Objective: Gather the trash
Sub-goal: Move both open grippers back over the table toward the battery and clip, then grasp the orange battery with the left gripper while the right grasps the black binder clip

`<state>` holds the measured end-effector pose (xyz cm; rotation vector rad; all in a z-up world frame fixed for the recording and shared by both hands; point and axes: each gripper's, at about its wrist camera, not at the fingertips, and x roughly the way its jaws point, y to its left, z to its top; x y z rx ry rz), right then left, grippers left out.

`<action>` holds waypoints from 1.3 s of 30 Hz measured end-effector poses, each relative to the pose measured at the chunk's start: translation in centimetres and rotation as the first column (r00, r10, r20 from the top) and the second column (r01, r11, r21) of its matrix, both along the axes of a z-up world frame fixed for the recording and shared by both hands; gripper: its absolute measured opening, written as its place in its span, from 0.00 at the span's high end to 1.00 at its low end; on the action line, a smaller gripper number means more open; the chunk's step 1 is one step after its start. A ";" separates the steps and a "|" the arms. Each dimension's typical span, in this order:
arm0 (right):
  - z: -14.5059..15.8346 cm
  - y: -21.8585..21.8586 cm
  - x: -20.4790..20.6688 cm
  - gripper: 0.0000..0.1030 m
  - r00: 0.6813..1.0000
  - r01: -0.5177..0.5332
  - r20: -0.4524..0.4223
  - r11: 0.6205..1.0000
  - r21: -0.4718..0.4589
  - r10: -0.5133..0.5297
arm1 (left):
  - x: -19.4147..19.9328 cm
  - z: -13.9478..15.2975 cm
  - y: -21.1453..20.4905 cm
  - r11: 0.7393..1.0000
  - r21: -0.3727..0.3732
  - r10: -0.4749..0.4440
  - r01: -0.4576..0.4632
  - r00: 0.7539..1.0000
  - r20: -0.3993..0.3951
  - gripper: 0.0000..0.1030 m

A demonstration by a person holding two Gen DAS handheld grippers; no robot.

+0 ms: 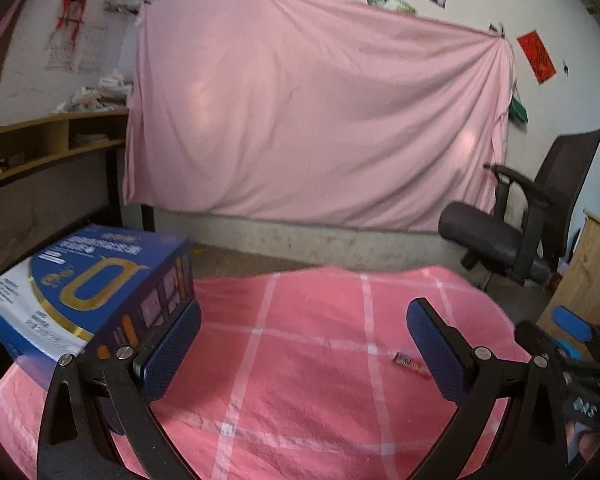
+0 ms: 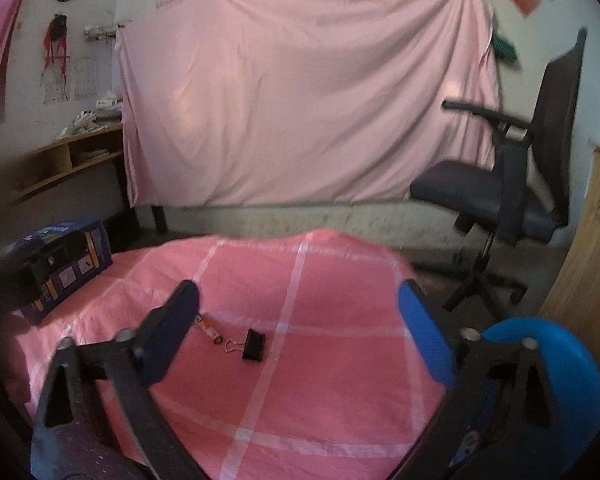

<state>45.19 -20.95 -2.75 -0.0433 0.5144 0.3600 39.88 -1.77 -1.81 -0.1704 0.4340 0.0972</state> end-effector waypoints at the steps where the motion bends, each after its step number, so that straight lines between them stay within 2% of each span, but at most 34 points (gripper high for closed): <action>1: -0.3 0.2 0.4 0.06 0.999 -0.012 -0.031 1.000 -0.004 0.011 | 0.3 -0.1 0.0 1.000 -0.002 -0.009 0.009 1.000 -0.016 0.02; 5: -2.1 1.1 2.4 0.16 0.979 -0.096 -0.180 0.995 0.004 0.095 | 1.5 -1.0 0.0 0.999 -0.024 -0.035 0.033 0.995 -0.091 0.03; 10: -3.7 2.0 3.8 0.28 0.951 -0.127 -0.289 0.992 -0.024 0.114 | 2.4 -1.7 -0.2 0.998 -0.038 -0.050 0.044 0.988 -0.146 0.03; 13: -4.6 2.3 4.4 0.34 0.930 -0.142 -0.346 0.989 -0.029 0.123 | 3.0 -2.1 -0.4 0.997 -0.046 -0.067 0.060 0.983 -0.169 0.07; 15: -4.8 2.4 4.5 0.39 0.925 -0.144 -0.359 0.989 -0.033 0.123 | 3.5 -2.4 -0.5 0.995 -0.057 -0.086 0.077 0.979 -0.187 0.15; 17: -5.0 2.4 4.6 0.56 0.921 -0.150 -0.368 0.988 -0.030 0.129 | 3.8 -2.6 -0.6 0.993 -0.070 -0.105 0.092 0.973 -0.206 0.23; 18: -5.0 2.4 4.7 0.60 0.917 -0.156 -0.374 0.987 -0.025 0.135 | 4.0 -2.7 -0.6 0.992 -0.078 -0.115 0.101 0.970 -0.215 0.31; 21: -4.9 2.3 4.5 0.61 0.916 -0.163 -0.375 0.986 -0.025 0.142 | 4.5 -3.0 -1.0 0.986 -0.100 -0.153 0.132 0.958 -0.242 0.43; 27: -4.3 1.0 3.8 0.61 0.931 -0.128 -0.350 0.991 -0.033 0.109 | 5.2 -3.1 -2.2 0.969 -0.122 -0.242 0.217 0.934 -0.264 0.52; 34: -3.9 -1.8 3.7 0.61 0.939 -0.060 -0.341 0.998 -0.020 0.049 | 6.8 -3.5 -4.6 0.947 -0.120 -0.321 0.299 0.890 -0.323 0.53; 39: -3.8 -2.6 3.6 0.61 0.940 -0.040 -0.339 0.999 -0.015 0.033 | 7.8 -3.7 -6.2 0.936 -0.098 -0.351 0.338 0.871 -0.344 0.53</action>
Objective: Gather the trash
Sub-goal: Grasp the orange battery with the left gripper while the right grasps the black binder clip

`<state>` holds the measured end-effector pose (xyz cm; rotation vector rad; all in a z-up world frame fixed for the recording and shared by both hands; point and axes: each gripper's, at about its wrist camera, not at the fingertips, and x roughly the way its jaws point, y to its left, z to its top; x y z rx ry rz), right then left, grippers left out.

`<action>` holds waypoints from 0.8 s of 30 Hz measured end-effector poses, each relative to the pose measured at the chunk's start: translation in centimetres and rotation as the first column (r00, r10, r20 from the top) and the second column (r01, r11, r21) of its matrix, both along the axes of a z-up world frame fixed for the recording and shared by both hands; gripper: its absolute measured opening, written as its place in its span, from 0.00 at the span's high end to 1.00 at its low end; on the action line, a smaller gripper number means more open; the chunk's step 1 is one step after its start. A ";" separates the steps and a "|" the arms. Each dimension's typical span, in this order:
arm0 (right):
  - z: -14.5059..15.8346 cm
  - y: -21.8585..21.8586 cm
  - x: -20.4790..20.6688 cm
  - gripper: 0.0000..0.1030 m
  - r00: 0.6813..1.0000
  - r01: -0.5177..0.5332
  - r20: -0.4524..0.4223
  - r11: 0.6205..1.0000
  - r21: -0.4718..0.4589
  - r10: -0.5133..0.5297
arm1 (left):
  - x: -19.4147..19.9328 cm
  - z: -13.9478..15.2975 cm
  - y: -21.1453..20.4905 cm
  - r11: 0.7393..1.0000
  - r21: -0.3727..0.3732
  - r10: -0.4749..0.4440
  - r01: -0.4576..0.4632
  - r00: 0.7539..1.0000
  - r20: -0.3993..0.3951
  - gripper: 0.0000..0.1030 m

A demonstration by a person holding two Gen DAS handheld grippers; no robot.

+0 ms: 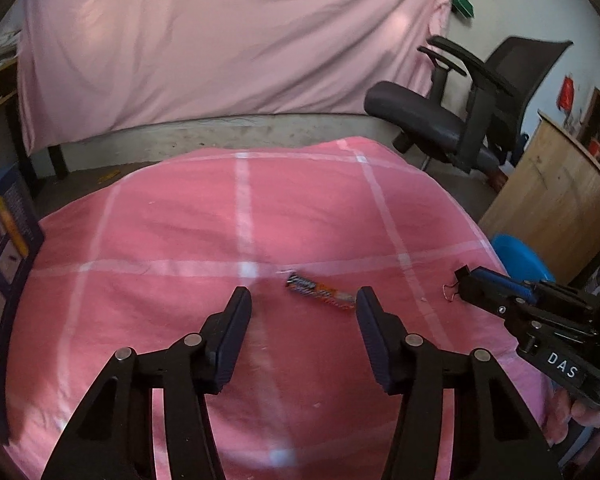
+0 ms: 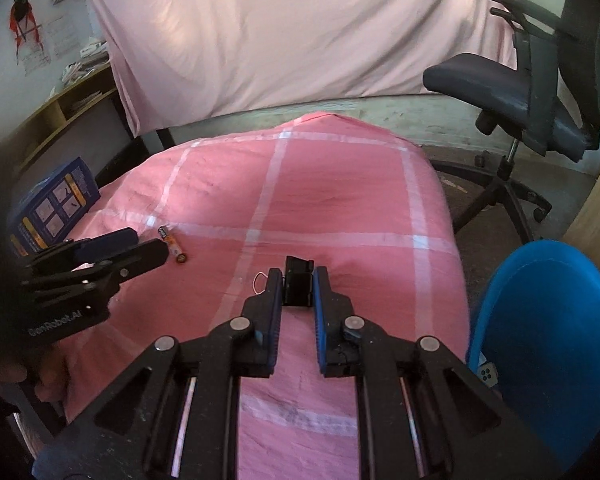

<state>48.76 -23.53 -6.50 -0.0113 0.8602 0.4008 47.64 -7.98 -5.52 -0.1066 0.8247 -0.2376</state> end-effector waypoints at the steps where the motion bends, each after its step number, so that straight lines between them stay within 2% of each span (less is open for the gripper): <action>1: 0.0 0.0 0.0 0.61 1.000 0.003 -0.001 1.000 0.003 -0.003 | 0.2 -0.1 -0.4 1.000 0.015 -0.009 0.009 1.000 -0.004 0.53; 6: 0.0 -0.7 -0.2 0.61 1.000 0.014 -0.004 1.000 0.019 -0.014 | 0.9 -0.6 -2.4 0.993 0.113 -0.042 0.043 0.999 -0.016 0.54; 8: 0.1 -1.0 -0.3 0.61 1.000 0.019 -0.005 1.000 0.025 -0.019 | 1.0 -0.8 -2.8 0.989 0.137 -0.046 0.048 0.999 -0.016 0.60; 9: 0.1 -1.0 -0.3 0.61 1.000 0.021 -0.006 0.999 0.026 -0.021 | 1.0 -0.9 -2.8 0.989 0.139 -0.050 0.052 0.999 -0.015 0.65; 17: 0.2 -1.4 -0.7 0.61 1.000 0.024 -0.005 0.999 0.042 -0.023 | 0.0 -0.8 -2.7 0.990 0.126 -0.059 0.058 0.998 0.007 0.65; 21: 0.7 -1.9 -1.3 0.61 0.999 0.027 0.032 0.997 0.067 -0.029 | -1.3 0.2 -2.4 0.993 0.116 -0.036 0.027 0.997 0.075 0.65; 24: 1.8 -2.3 -2.2 0.61 0.994 0.034 0.100 0.995 0.091 -0.043 | -2.5 1.3 -2.1 0.995 0.098 -0.013 0.000 0.991 0.136 0.65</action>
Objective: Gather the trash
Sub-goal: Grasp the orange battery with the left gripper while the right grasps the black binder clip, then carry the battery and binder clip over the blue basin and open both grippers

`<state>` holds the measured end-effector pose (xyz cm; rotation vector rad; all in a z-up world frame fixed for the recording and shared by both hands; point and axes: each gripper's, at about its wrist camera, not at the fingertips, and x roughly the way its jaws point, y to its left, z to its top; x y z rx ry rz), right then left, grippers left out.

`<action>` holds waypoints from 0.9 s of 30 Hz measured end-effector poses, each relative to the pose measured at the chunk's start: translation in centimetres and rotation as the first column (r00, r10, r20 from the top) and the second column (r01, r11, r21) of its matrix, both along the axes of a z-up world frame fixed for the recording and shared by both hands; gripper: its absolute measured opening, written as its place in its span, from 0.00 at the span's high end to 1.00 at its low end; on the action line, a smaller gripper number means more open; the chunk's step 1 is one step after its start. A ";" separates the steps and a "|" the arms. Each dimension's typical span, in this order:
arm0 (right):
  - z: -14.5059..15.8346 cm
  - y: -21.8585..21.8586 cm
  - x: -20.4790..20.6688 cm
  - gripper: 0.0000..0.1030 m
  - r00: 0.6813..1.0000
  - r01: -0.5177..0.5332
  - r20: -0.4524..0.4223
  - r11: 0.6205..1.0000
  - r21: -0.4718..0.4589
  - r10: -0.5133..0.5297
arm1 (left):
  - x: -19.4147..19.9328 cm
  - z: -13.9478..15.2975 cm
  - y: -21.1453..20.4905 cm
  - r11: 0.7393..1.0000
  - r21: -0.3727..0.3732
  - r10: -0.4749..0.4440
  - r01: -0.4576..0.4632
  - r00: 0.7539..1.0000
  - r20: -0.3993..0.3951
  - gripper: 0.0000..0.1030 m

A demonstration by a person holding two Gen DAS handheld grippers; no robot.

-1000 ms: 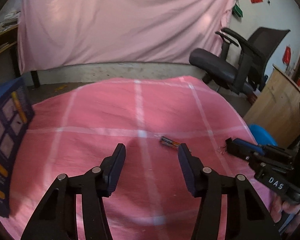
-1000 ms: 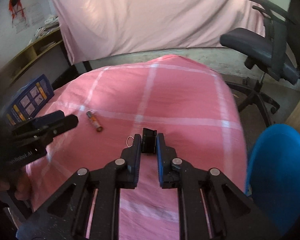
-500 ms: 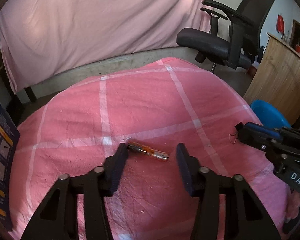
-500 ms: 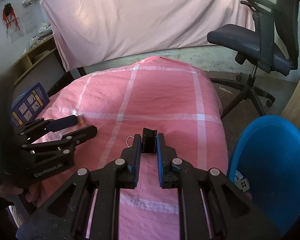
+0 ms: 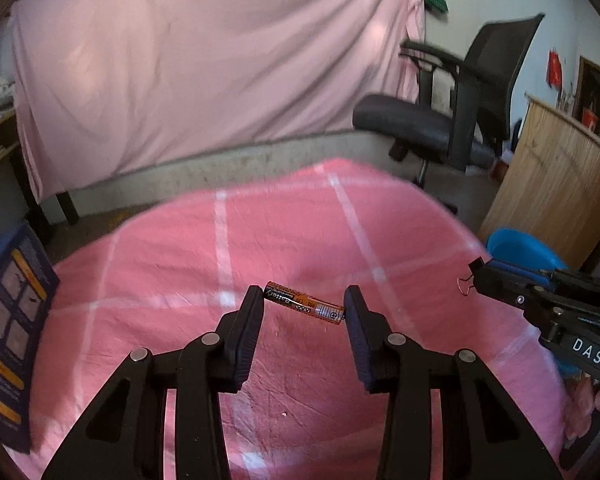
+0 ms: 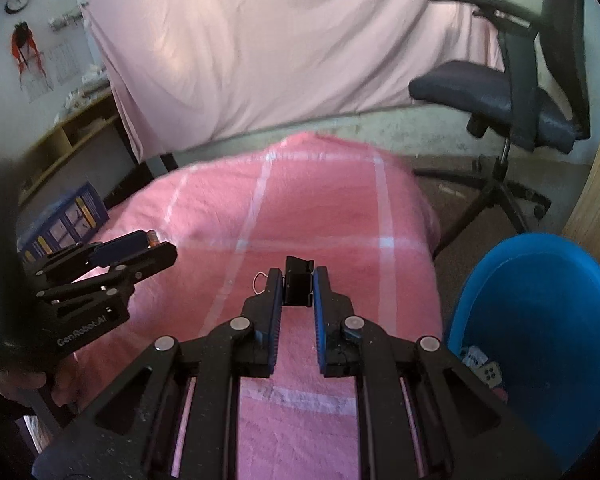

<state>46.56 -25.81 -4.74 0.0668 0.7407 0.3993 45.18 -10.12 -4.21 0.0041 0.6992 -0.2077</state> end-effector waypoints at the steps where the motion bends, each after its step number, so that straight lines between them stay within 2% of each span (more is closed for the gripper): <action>1: 0.3 -0.1 -0.3 0.61 1.000 0.004 0.024 1.000 0.006 -0.005 | -0.3 0.4 0.1 1.000 -0.011 0.007 -0.007 1.000 0.018 0.65; 7: 3.0 -1.3 -2.4 0.61 0.974 0.051 0.219 0.998 0.043 -0.059 | -2.0 3.3 0.6 0.996 -0.084 0.044 -0.035 0.992 0.117 0.65; 14: 6.2 -3.6 -5.5 0.61 0.899 0.101 0.412 0.985 0.137 -0.150 | -3.8 7.1 -1.2 0.994 -0.112 0.029 -0.001 0.969 0.247 0.65; 20: 7.4 -6.6 -7.2 0.61 0.847 0.178 0.469 0.964 0.196 -0.251 | -4.8 9.4 -4.5 0.990 -0.105 -0.057 0.094 0.948 0.314 0.65; 27: 7.4 -11.4 -8.8 0.61 0.815 0.289 0.461 0.936 0.200 -0.351 | -5.1 10.2 -10.2 0.973 -0.059 -0.188 0.221 0.920 0.345 0.65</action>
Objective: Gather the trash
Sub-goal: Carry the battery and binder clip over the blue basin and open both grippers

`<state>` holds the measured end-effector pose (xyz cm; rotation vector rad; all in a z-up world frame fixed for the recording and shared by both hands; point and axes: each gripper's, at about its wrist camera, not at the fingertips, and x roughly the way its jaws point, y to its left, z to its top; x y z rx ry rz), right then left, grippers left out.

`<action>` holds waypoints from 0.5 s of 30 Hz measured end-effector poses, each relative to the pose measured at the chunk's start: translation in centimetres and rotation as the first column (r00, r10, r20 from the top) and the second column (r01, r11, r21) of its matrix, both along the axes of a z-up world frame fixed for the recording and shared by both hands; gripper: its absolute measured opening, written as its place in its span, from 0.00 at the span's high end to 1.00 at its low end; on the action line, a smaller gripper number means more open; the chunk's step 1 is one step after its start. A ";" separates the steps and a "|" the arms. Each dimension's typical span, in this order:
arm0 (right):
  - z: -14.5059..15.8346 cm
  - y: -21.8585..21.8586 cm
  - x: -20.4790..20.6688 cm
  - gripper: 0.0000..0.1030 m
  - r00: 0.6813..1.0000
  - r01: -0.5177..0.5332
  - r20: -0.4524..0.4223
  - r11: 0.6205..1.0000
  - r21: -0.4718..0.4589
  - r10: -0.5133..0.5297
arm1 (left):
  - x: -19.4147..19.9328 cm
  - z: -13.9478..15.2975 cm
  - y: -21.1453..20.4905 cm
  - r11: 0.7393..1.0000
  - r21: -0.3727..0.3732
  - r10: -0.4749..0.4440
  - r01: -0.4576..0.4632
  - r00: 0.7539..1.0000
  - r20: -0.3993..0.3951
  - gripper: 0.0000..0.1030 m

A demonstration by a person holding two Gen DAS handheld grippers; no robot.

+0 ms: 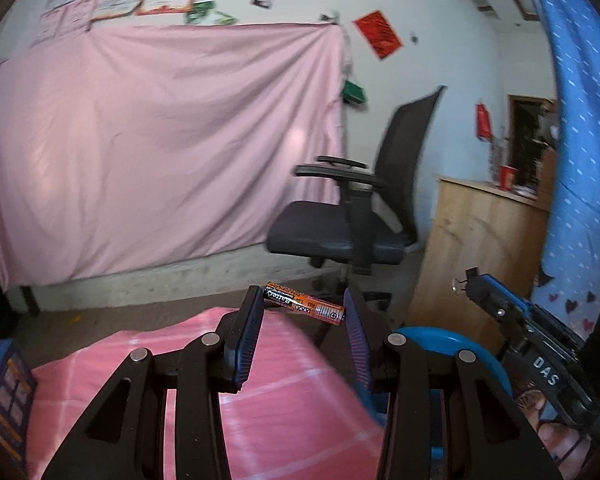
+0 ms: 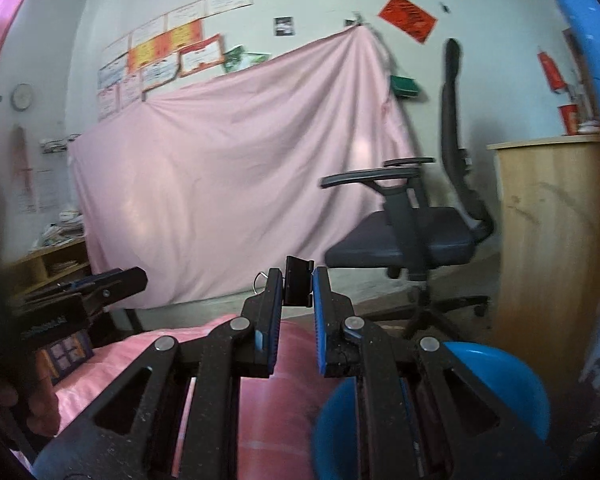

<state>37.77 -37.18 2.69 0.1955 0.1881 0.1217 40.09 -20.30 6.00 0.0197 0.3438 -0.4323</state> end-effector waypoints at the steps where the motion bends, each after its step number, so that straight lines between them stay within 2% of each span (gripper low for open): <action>1: -0.2 -0.7 -0.1 0.61 1.000 0.016 -0.010 1.000 -0.003 -0.016 | 0.0 -0.1 -1.0 1.000 0.006 -0.019 0.019 1.000 -0.001 0.65; 9: -2.2 -5.5 -0.6 0.61 0.986 0.109 -0.127 0.994 -0.019 -0.111 | 0.7 -1.2 -7.6 0.989 0.029 -0.143 0.145 0.988 -0.055 0.65; 15: -3.5 -8.3 -0.6 0.61 0.966 0.160 -0.206 0.987 0.019 -0.153 | 1.0 -2.9 -10.9 0.977 0.041 -0.204 0.211 0.971 -0.125 0.65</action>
